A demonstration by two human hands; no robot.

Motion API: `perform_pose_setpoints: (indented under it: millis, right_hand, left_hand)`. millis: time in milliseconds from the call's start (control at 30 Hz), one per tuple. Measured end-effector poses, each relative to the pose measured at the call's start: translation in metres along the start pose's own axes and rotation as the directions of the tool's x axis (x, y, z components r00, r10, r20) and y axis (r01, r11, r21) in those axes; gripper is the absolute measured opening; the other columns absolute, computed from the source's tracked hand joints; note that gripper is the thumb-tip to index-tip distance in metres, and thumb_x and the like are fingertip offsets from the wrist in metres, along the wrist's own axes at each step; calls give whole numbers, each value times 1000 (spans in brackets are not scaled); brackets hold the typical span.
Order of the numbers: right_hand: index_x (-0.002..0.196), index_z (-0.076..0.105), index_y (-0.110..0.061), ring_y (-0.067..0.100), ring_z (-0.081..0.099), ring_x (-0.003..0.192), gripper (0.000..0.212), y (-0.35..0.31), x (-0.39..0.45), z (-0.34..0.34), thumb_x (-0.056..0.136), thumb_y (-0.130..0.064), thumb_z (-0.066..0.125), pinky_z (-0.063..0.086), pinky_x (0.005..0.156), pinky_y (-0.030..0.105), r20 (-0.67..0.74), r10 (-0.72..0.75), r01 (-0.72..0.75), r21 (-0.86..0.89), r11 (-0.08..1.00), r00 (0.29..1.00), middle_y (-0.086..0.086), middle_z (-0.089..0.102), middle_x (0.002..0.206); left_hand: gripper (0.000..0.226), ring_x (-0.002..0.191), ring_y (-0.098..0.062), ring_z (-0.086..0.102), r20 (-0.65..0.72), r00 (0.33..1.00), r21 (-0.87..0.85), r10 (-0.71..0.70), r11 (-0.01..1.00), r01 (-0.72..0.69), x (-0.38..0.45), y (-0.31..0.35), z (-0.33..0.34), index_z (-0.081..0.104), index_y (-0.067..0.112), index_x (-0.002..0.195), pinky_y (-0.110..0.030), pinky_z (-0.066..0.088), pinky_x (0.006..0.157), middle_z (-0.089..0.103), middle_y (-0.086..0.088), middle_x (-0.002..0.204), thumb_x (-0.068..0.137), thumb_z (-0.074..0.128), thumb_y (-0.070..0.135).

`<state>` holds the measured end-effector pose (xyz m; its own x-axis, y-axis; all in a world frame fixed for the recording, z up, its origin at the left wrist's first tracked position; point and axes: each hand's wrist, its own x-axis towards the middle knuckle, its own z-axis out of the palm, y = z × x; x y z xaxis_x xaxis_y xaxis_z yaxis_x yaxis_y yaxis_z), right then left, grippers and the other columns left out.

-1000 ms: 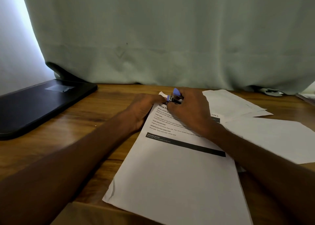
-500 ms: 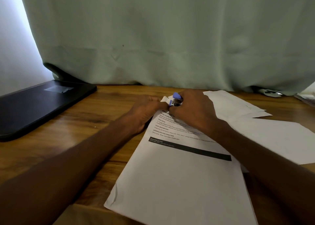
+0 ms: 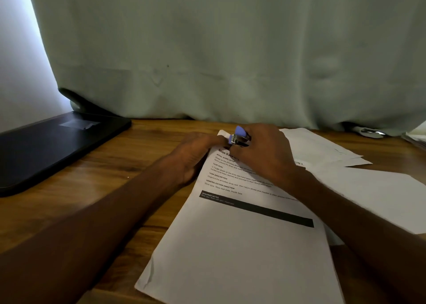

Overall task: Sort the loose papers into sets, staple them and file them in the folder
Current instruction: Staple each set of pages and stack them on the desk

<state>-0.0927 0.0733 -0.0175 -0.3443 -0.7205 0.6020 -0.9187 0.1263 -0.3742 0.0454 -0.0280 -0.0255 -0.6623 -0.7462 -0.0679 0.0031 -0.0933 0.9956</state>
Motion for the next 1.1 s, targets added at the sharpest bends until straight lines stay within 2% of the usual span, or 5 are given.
perform_pose_setpoints:
  millis: [233,533,800,967,1100]
  right_hand:
    - [77,58,-28,13,47,66,18,-6,-5,-2,85,-30,74,25,58,16,-133,-261,256,-55,965,956,-11,53,71]
    - [95,75,-16,13,51,69,12,3,1,-16,87,-20,68,34,60,24,35,-534,535,-85,840,845,-2,66,86]
    - [82,60,-23,14,50,67,23,-10,2,-6,89,-43,68,29,56,26,113,-151,179,-318,931,982,-10,49,70]
    - [72,50,-24,15,53,64,36,-5,5,-13,86,-47,74,33,55,27,188,102,-70,-169,983,977,-4,53,69]
    - [89,69,-11,23,65,72,29,0,9,-18,85,-38,79,50,67,40,282,172,-199,69,978,944,9,70,81]
  left_hand:
    - [23,68,-28,72,154,981,-235,-118,960,152,-3,6,-8,69,1,108,-35,62,63,73,-16,86,88,64,10]
    - [16,69,-33,76,253,951,-273,-175,930,244,-4,8,-15,77,-7,87,-38,62,57,74,-24,85,79,65,0]
    - [12,75,-24,76,105,994,-92,11,996,-1,3,-5,0,80,7,96,-32,63,65,78,-16,95,86,76,12]
    - [28,88,-33,77,111,992,34,65,997,-70,4,-8,0,73,-1,114,-36,62,72,77,-21,103,86,76,3]
    - [24,82,-27,79,88,986,160,144,975,-157,2,-8,3,76,14,106,-30,62,63,80,-8,93,84,82,9]
